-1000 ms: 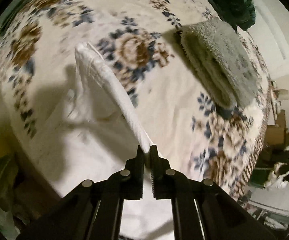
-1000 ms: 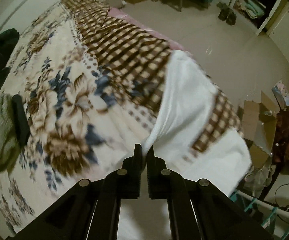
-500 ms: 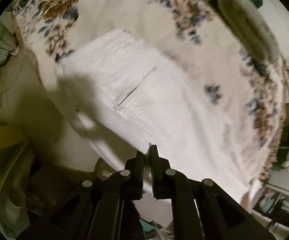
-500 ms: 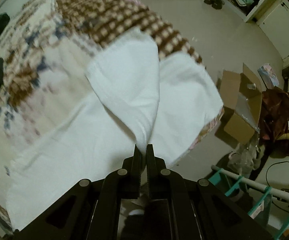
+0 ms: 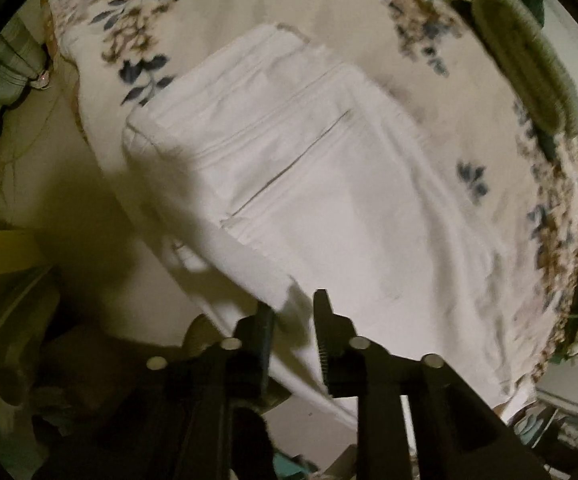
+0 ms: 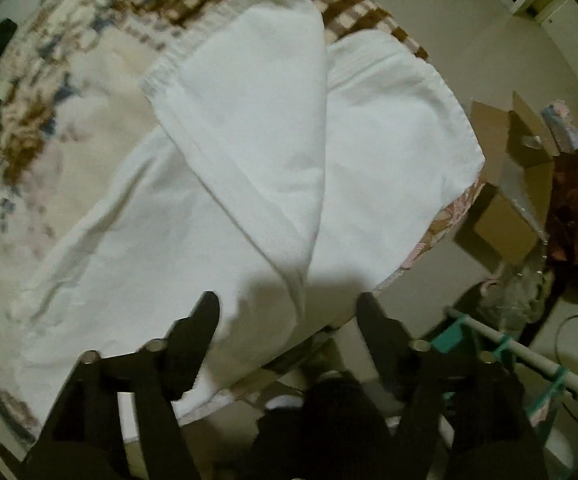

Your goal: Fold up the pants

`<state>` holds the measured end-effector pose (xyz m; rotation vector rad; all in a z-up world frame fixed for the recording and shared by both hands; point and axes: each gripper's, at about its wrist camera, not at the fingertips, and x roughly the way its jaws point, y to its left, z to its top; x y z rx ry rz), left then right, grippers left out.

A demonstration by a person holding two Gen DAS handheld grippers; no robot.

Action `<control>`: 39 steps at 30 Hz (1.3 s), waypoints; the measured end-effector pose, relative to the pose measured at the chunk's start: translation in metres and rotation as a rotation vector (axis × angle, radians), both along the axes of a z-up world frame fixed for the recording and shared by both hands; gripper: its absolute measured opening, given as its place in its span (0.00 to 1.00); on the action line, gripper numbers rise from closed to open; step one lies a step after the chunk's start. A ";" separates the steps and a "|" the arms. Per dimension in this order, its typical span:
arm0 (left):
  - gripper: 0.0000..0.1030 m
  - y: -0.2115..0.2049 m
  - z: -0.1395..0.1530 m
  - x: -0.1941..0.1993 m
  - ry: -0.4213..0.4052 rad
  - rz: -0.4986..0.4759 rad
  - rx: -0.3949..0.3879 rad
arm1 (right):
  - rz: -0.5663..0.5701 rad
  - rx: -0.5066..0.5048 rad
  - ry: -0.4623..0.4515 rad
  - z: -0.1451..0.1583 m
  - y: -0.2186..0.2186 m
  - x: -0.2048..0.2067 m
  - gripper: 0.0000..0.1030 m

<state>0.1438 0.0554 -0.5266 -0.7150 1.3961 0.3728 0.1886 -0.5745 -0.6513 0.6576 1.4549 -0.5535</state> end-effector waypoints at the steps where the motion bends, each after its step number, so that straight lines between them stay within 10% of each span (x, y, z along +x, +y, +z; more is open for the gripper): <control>1: 0.30 -0.004 0.005 0.002 -0.013 -0.003 0.010 | 0.003 -0.003 -0.009 0.004 -0.001 -0.002 0.72; 6: 0.54 -0.051 0.034 0.029 -0.033 -0.161 0.194 | 0.002 -0.071 -0.080 0.031 -0.020 0.000 0.72; 11: 0.56 -0.113 0.049 0.039 -0.004 -0.379 0.410 | 0.125 -0.191 -0.088 0.032 -0.019 0.052 0.72; 21: 0.56 -0.183 0.037 0.028 0.070 -0.528 0.411 | 0.433 -0.398 0.033 -0.030 0.010 0.128 0.70; 24: 0.56 -0.214 0.039 0.040 0.032 -0.570 0.416 | 0.336 -0.423 0.006 -0.020 -0.016 0.112 0.15; 33: 0.56 -0.320 0.018 0.057 -0.031 -0.795 0.369 | -0.281 -0.036 -0.034 -0.022 -0.169 -0.009 0.15; 39: 0.56 -0.371 -0.012 0.057 -0.022 -0.941 0.432 | -0.405 0.137 -0.212 -0.025 -0.211 -0.030 0.31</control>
